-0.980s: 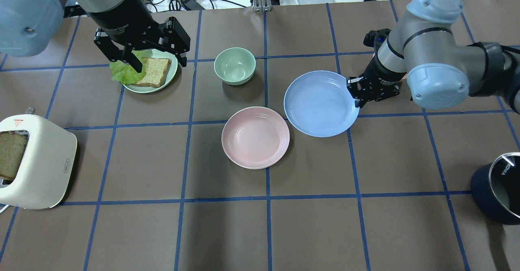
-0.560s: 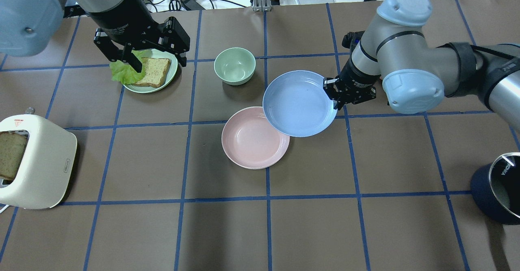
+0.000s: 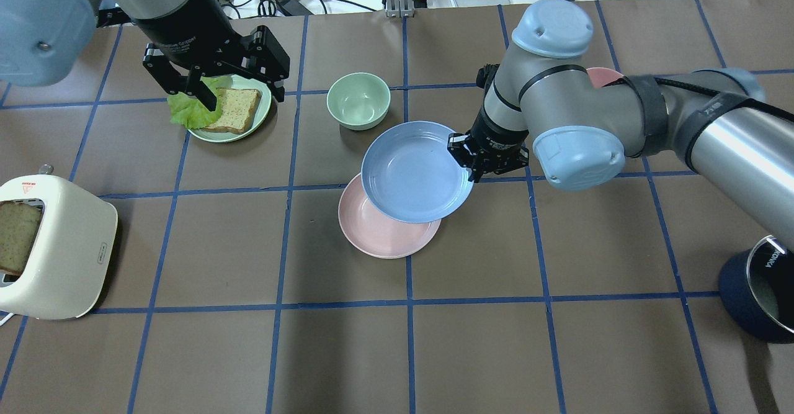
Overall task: Stack three plates with pink and blue
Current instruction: 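Lift the blue plate with the right gripper and carry it over the pink plate, then lower the blue plate onto the pink plate and open the right gripper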
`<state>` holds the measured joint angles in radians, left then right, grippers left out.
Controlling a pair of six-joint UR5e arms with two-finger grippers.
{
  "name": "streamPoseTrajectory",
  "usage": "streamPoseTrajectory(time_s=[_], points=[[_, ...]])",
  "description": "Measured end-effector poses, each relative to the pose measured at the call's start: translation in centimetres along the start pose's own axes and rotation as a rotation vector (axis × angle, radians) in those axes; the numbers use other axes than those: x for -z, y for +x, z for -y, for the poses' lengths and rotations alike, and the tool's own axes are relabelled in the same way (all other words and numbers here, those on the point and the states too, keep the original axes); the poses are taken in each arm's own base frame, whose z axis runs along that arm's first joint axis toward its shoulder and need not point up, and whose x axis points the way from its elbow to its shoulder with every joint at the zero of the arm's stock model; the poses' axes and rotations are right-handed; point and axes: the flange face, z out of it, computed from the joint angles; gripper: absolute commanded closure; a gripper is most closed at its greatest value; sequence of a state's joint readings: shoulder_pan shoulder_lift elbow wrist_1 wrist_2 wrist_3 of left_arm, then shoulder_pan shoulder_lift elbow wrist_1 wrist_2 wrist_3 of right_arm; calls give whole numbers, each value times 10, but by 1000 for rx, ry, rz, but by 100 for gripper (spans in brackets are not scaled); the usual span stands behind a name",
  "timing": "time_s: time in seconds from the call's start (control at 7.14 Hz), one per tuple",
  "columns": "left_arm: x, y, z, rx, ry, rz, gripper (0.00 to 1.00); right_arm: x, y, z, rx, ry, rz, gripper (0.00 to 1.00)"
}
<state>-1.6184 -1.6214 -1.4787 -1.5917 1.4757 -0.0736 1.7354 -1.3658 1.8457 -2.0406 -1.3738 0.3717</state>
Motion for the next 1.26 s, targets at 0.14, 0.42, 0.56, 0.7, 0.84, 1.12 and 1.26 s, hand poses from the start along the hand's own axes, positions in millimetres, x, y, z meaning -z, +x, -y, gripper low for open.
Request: streamPoseTrajectory(time_s=[0.14, 0.42, 0.56, 0.7, 0.84, 1.12, 1.26], points=[[0, 0, 0, 0, 0, 0, 0, -7, -10, -4, 5, -9, 21, 100], [0, 0, 0, 0, -1, 0, 0, -31, -33, -9, 39, -10, 28, 100], [0, 0, 0, 0, -3, 0, 0, -40, -37, -9, 47, -11, 27, 100], [0, 0, 0, 0, -3, 0, 0, -46, -39, -8, 50, -13, 24, 100], [0, 0, 0, 0, -3, 0, 0, -51, -39, -7, 50, -17, 19, 100], [0, 0, 0, 0, -4, 0, 0, -57, -35, -5, 49, -20, 14, 100], [0, 0, 0, 0, -4, 0, 0, -59, -34, -4, 47, -20, 12, 100]])
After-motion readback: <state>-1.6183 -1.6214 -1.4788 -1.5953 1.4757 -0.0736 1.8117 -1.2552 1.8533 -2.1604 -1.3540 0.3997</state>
